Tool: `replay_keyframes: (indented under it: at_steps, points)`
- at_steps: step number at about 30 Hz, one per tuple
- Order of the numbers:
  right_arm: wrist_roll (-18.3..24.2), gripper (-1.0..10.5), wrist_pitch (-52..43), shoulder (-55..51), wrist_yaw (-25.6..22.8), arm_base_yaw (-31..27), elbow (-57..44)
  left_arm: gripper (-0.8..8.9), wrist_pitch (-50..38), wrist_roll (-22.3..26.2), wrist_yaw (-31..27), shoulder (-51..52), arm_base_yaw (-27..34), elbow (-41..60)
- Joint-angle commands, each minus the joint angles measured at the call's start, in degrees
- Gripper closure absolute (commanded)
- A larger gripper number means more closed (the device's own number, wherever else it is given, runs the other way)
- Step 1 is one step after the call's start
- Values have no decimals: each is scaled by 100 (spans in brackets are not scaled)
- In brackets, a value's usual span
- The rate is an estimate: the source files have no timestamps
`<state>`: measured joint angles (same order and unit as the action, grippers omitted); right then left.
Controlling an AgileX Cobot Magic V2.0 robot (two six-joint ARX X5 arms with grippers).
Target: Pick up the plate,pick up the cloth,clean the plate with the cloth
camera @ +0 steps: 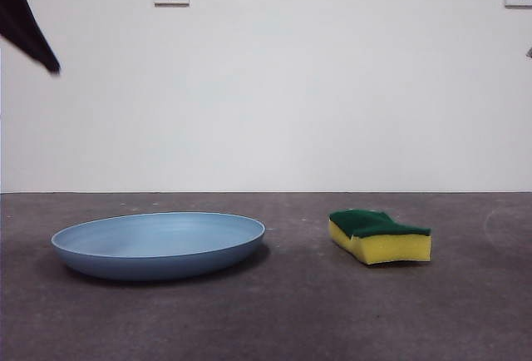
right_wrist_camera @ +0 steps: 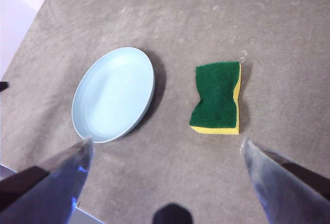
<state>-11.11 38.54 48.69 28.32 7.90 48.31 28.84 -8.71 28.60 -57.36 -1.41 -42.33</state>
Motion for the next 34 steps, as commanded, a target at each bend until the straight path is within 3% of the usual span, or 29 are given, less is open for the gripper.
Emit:
replay_keyframes:
  at_steps: [1,9,15,19,34]
  points:
    - [48,457,-31,7,-13,4,17,378,-247,-35,-42,-619,-17,-15]
    - [46,457,-28,7,-13,4,17,378,-1047,-120,-503,-2011,-227,-55]
    - [44,462,-28,7,-13,4,17,380,-1071,-120,-1054,-2796,-476,-557]
    - [44,476,-26,7,-11,4,17,445,-999,-114,-1093,-3281,-625,-970]
    - [46,476,-28,7,-13,4,17,446,-850,-22,-1357,-4225,-874,-1325]
